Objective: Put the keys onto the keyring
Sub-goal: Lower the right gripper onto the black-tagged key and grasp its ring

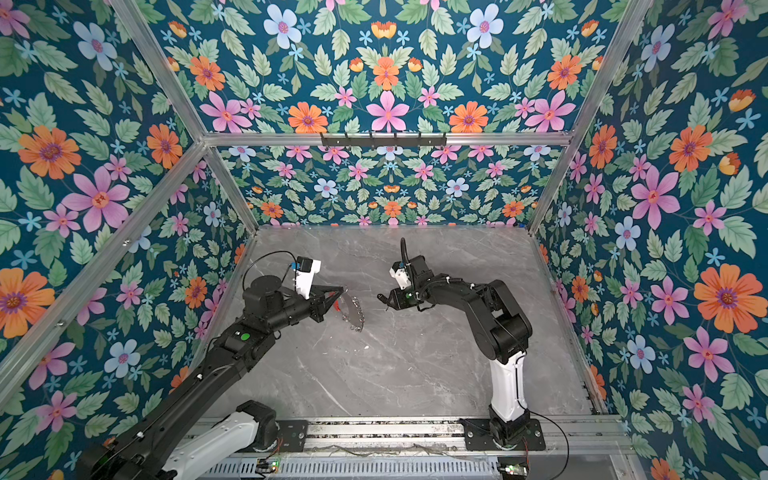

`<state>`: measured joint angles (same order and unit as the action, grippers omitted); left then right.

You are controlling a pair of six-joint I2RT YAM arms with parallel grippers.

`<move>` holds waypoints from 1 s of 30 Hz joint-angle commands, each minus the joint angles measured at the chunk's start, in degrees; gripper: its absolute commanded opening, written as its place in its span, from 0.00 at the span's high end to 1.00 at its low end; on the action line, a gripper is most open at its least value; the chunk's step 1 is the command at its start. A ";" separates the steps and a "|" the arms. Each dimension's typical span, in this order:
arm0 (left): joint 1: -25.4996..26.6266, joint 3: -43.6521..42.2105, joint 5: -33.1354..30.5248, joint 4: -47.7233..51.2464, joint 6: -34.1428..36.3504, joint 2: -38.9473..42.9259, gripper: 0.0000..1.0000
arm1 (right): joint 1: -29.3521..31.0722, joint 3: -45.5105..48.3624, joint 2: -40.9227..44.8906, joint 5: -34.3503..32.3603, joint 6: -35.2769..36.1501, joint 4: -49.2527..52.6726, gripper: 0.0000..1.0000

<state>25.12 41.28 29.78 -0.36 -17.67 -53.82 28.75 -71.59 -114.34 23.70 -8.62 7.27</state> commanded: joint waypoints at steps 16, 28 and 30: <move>-0.04 -0.40 1.06 -3.33 -1.32 0.26 1.00 | -0.01 -1.90 -4.22 2.13 3.60 -0.20 0.64; -0.01 0.65 1.60 -3.34 -1.53 -1.15 1.00 | -0.01 -0.50 -3.30 3.25 3.67 -1.42 0.73; -0.05 0.69 1.52 -3.26 -1.49 -1.02 1.00 | -0.03 -0.56 -3.42 3.19 3.74 -1.49 0.74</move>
<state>25.17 41.52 30.44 -1.30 -19.22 -54.98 28.69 -72.25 -117.58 27.00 -5.85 3.60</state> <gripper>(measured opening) 0.050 0.264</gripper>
